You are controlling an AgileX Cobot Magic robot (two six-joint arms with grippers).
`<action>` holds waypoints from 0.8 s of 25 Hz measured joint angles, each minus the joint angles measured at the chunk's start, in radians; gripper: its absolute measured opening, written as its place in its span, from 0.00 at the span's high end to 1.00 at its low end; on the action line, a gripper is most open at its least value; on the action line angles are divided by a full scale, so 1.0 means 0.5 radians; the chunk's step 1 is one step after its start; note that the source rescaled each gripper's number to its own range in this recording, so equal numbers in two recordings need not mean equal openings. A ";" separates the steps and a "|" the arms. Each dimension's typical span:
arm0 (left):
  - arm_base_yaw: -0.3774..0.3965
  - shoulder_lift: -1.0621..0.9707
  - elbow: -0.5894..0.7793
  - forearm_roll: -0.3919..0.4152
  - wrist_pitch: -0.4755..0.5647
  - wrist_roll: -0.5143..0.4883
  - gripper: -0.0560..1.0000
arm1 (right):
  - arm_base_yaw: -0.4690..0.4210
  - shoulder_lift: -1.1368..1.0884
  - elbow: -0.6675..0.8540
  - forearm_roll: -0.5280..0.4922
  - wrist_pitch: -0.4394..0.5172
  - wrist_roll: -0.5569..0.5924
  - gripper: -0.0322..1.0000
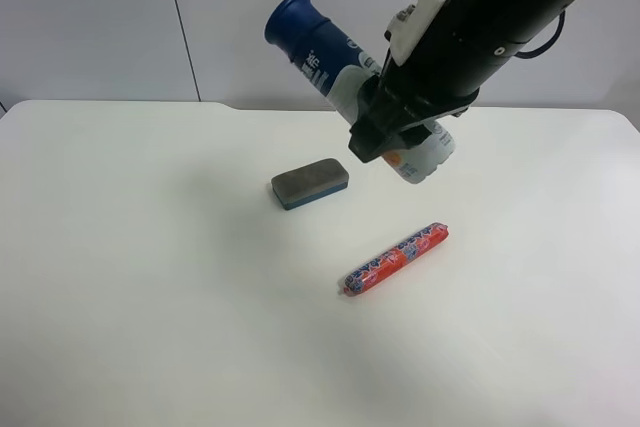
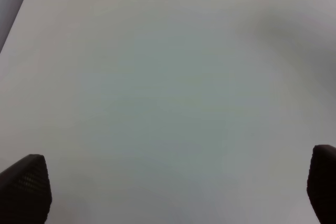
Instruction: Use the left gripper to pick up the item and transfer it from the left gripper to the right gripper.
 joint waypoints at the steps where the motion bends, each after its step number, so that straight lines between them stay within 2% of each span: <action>1: 0.000 0.000 0.000 0.000 0.000 0.000 0.01 | -0.049 0.000 0.000 0.005 0.010 0.018 0.97; 5: 0.000 0.000 0.000 0.000 0.000 0.000 0.01 | -0.318 0.000 0.000 0.074 0.014 0.025 0.97; 10: 0.000 0.000 0.000 0.000 0.000 0.002 0.01 | -0.666 0.002 0.000 0.205 0.063 -0.073 0.97; 20: 0.000 0.000 0.000 0.000 0.000 0.002 0.01 | -1.103 0.007 0.000 0.211 0.063 -0.125 0.97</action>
